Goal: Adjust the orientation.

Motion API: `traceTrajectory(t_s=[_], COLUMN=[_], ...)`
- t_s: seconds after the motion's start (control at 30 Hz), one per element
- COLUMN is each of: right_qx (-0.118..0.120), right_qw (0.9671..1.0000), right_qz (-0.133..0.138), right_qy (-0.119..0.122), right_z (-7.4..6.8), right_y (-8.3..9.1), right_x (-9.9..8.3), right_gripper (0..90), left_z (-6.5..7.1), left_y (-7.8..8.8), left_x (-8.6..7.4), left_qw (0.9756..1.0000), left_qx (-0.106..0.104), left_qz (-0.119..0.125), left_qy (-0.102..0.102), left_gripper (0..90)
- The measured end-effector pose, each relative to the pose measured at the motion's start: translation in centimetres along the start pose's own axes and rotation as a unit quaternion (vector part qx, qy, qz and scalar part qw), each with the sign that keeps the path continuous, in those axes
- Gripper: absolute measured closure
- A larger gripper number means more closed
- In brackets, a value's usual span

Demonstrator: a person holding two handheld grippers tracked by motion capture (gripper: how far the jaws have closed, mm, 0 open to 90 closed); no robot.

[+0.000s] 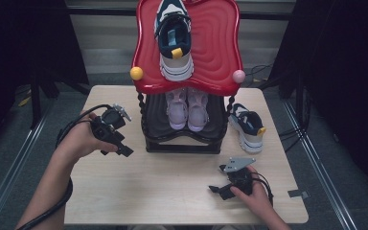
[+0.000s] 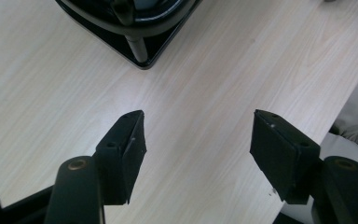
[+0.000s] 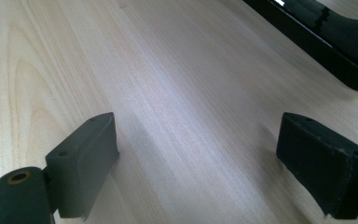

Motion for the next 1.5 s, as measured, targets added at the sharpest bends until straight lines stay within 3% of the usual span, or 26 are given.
traceTrajectory(t_s=[0.53, 0.9, 1.13, 1.27, 1.47, 1.5], right_qx=[0.000, 0.000, 0.000, 0.000, 0.000, 0.000], right_qw=[1.0000, 1.0000, 1.0000, 1.0000, 1.0000, 1.0000], right_qz=[-0.001, -0.002, -0.002, -0.002, -0.002, -0.002], right_qy=[0.000, 0.000, -0.001, 0.000, 0.000, 0.000], right_z=[0.0, 0.0, 0.0, 0.0, 0.0, 0.0], right_y=[0.0, 0.0, 0.0, 0.0, 0.0, 0.0], right_x=[0.0, 0.0, 0.0, 0.0, 0.0, -0.1], right_gripper=[11.7, 11.7, 11.7, 11.7, 11.7, 11.7], left_z=[0.3, 0.2, 0.0, 0.0, -0.1, -0.1], left_y=[-6.8, -10.9, -12.3, -12.8, -13.3, -13.3], left_x=[-2.4, -3.3, -3.7, -4.0, -3.6, -3.7], left_qw=[0.9989, 0.9971, 0.9938, 0.9932, 0.9874, 0.9875], left_qx=[-0.024, -0.009, 0.001, 0.003, 0.026, 0.029], left_qz=[0.022, 0.056, 0.092, 0.098, 0.144, 0.146], left_qy=[0.034, 0.052, 0.062, 0.062, 0.060, 0.054], left_gripper=[34.3, 31.6, 31.3, 30.7, 28.7, 26.3])
Point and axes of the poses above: each handheld gripper's, and its own axes: y roughly backward along the jaws, x roughly out of its top, z roughly to its right, the point moved 10 cm from there along -y, roughly forward along the jaws, and after that the axes turned 7 degrees about -y, right-handed, at the moved point
